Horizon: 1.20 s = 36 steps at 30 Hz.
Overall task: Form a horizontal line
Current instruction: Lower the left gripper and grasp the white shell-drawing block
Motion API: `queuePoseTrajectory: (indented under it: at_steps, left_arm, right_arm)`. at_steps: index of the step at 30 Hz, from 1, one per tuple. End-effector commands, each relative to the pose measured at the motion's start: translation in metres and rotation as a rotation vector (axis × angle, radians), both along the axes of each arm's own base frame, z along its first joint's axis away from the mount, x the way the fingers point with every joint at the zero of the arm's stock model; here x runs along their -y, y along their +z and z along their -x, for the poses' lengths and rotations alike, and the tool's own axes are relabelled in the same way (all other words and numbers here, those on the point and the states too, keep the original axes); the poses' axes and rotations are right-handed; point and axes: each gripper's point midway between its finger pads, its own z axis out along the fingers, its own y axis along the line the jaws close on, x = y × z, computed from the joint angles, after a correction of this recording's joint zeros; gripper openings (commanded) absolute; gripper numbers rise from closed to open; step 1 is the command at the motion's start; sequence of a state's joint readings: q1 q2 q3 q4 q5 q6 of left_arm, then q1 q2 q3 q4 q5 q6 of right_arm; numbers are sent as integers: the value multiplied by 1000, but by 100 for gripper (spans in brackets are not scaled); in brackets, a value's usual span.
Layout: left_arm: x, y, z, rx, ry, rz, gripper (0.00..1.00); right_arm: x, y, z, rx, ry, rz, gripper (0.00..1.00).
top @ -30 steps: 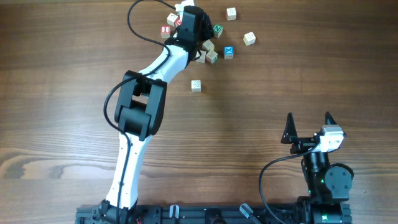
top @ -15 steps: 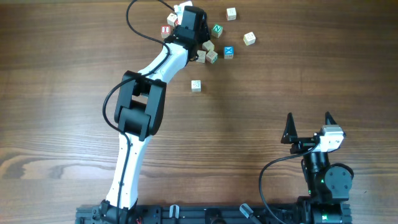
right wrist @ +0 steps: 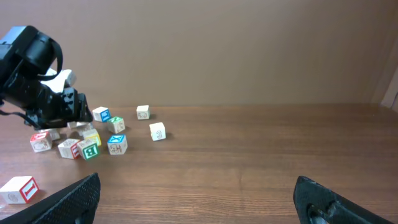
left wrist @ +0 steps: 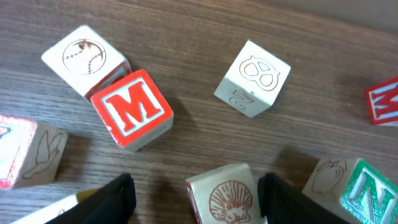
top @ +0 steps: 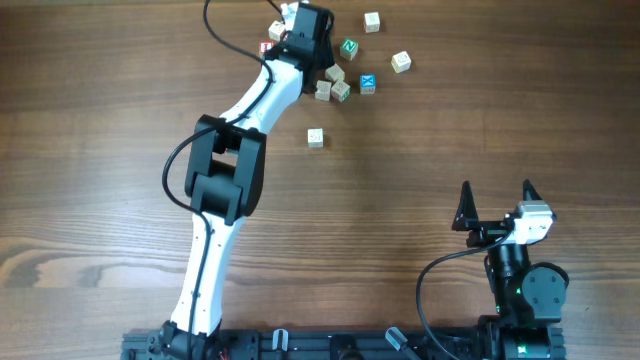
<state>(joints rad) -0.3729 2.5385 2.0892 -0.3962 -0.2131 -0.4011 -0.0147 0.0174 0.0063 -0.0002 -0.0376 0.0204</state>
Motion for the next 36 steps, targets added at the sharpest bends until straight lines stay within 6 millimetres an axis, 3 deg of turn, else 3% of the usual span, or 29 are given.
queuePoseTrajectory:
  at_steps: [1, 14, 23, 27, 33, 36]
  left_arm:
    - [-1, 6, -10, 21, -11, -37, 67]
    - [24, 16, -14, 77, -12, 17, 68]
    - [18, -29, -7, 5, 6, -4, 68]
    - [16, -32, -7, -1, 9, -8, 68]
    - [13, -31, -8, 0, 15, -11, 46]
    - [12, -28, -10, 13, 21, -13, 44]
  right_arm:
    - [-2, 3, 1, 13, 15, 14, 100]
    - [-2, 3, 1, 13, 15, 14, 100]
    - [-2, 2, 1, 13, 15, 14, 100]
    - [-2, 3, 1, 13, 15, 14, 100]
    - [-2, 3, 1, 13, 15, 13, 100]
    - [-2, 3, 1, 13, 15, 14, 100]
